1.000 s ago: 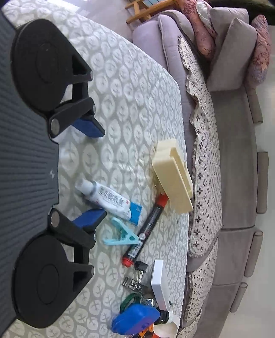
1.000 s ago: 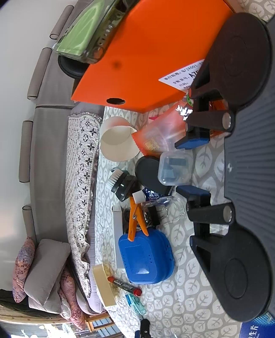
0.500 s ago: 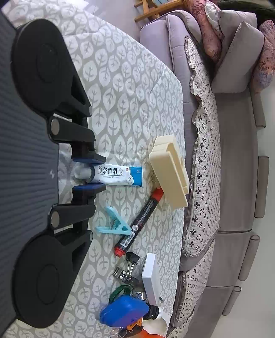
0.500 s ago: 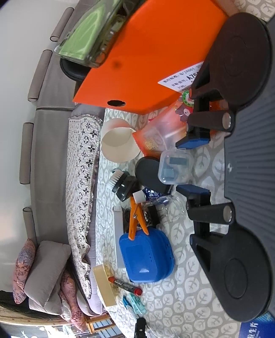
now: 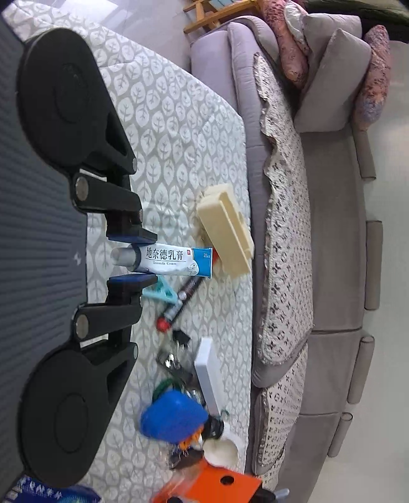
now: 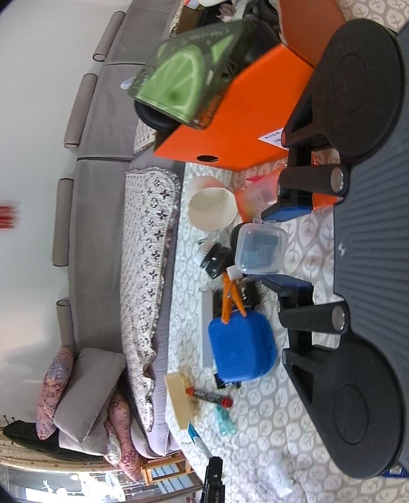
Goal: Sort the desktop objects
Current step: 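Carry the toothpaste tube and clear box over the orange cardboard box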
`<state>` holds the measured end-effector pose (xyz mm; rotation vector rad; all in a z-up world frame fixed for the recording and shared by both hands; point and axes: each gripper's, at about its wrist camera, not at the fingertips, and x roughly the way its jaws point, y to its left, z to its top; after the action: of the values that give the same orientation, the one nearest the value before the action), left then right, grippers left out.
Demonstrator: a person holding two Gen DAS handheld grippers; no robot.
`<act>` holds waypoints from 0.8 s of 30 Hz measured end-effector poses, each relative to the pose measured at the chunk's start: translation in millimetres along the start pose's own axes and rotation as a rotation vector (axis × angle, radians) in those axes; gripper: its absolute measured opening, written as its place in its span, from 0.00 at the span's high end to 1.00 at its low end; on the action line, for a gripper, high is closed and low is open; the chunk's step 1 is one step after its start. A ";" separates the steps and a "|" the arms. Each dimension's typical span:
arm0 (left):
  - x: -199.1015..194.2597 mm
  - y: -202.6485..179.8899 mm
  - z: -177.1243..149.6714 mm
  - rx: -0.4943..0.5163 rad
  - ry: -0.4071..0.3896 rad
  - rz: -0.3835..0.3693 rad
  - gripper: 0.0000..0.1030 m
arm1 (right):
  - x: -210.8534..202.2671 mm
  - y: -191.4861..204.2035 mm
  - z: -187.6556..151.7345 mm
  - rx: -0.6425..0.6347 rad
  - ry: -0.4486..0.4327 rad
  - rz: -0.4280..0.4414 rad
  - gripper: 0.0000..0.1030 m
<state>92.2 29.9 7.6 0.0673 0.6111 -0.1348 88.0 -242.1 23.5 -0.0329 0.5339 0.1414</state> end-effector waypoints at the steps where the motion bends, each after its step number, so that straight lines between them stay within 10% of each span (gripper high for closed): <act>1: -2.2 -3.7 0.9 0.005 -0.003 -0.001 0.80 | -3.2 0.3 1.2 0.002 -0.006 0.002 0.67; 24: -31.7 -116.0 33.0 0.000 -0.117 -0.059 0.80 | -66.7 -28.6 25.8 0.054 -0.184 -0.011 0.67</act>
<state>68.2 -84.9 50.2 0.0410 0.4959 -0.1941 48.3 -276.9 79.4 0.0294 0.3535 0.1179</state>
